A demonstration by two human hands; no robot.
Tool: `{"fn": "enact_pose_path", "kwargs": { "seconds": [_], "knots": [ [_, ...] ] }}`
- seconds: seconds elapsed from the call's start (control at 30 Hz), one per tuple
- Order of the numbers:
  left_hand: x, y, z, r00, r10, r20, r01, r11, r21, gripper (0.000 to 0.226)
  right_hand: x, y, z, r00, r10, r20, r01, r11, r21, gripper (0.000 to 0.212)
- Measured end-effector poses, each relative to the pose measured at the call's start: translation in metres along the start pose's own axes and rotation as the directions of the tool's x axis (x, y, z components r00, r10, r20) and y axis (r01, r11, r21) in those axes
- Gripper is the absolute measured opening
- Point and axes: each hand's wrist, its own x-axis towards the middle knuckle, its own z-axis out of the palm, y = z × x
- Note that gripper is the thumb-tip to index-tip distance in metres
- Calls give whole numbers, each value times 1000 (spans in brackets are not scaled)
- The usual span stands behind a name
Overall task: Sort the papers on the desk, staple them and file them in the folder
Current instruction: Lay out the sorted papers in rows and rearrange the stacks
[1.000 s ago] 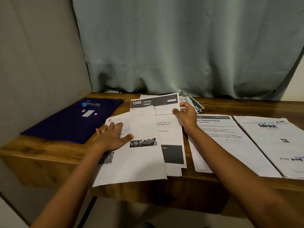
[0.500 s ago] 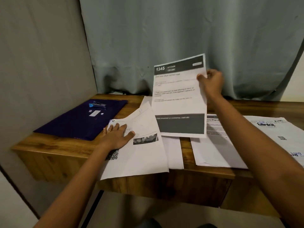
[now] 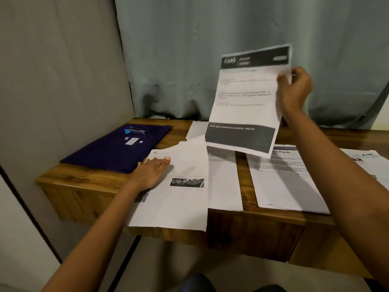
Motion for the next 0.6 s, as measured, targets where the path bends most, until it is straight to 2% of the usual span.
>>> {"fn": "enact_pose_path", "kwargs": {
  "seconds": [0.07, 0.13, 0.23, 0.33, 0.4, 0.47, 0.53, 0.6],
  "knots": [
    [0, -4, 3, 1000, 18, -24, -17, 998, 56, 73, 7, -5, 0, 991, 24, -130, -19, 999, 39, 4],
    [-1, -3, 4, 1000, 3, -24, -2, 998, 62, 69, 12, -4, 1, 974, 62, -216, -52, 997, 52, 3],
    [-1, 1, 3, 999, -39, 1, 39, 999, -15, 71, 6, 6, 5, 966, 189, -177, -176, 981, 87, 6],
    [1, -1, -1, 993, -93, -76, 73, 968, -239, 82, -21, 15, 19, 965, 258, -52, -257, 966, 32, 5],
    [0, -4, -4, 975, -191, -110, 122, 884, -452, 81, -53, 17, 30, 965, 255, 57, -251, 966, -64, 14],
    [-1, -9, -9, 958, -267, -104, 128, 726, -676, 89, -87, 19, 42, 949, 260, 177, -238, 962, -138, 18],
    [-5, -19, -16, 962, -259, -85, 82, 574, -815, 104, -120, 21, 53, 921, 290, 261, -248, 951, -183, 18],
    [-10, -26, -26, 966, -245, -78, 53, 486, -872, 103, -145, 22, 60, 878, 346, 330, -275, 930, -242, 18]
  ]
}}
